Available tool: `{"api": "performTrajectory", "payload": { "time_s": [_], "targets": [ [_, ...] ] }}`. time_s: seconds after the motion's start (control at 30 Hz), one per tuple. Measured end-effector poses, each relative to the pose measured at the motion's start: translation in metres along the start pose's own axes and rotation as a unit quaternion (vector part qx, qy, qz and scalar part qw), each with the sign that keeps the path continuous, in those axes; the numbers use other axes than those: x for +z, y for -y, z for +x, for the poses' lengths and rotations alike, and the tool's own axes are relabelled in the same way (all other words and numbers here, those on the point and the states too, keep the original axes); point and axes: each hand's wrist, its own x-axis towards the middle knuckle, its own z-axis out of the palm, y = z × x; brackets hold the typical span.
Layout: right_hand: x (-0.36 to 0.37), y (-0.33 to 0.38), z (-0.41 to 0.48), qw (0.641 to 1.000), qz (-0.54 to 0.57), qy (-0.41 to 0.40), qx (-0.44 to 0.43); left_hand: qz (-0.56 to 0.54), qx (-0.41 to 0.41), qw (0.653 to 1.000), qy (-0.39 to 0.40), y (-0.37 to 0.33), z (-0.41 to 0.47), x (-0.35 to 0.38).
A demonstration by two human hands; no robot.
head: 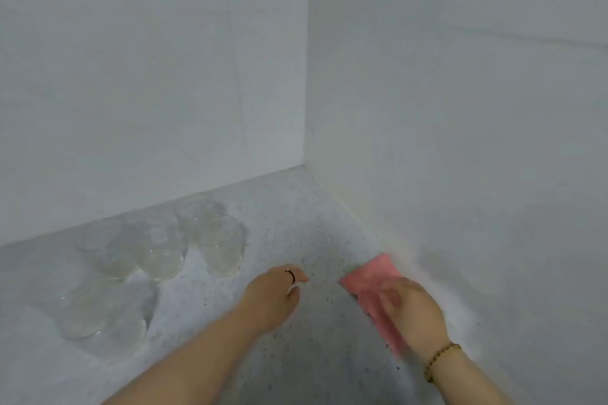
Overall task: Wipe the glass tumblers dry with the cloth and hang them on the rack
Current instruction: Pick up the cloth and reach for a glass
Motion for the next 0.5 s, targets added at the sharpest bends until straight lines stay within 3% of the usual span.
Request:
{"api": "performTrajectory", "payload": {
  "time_s": [0.13,0.23,0.4,0.5],
  "targets": [
    [0.012,-0.024,-0.010,0.998,-0.049,-0.045,0.001,0.016,0.004,0.999,0.048,-0.019,0.031,0.025],
    [0.025,-0.053,-0.014,0.990,-0.064,-0.123,-0.006,0.018,-0.003,0.997,0.074,-0.038,0.058,0.043],
    [0.028,-0.069,-0.021,0.989,-0.071,-0.104,0.079,-0.005,-0.039,0.998,0.051,-0.067,0.097,0.057],
    [0.029,-0.073,-0.019,0.990,-0.087,-0.086,0.071,0.028,-0.058,0.997,0.049,-0.075,0.115,0.066]
  ]
}}
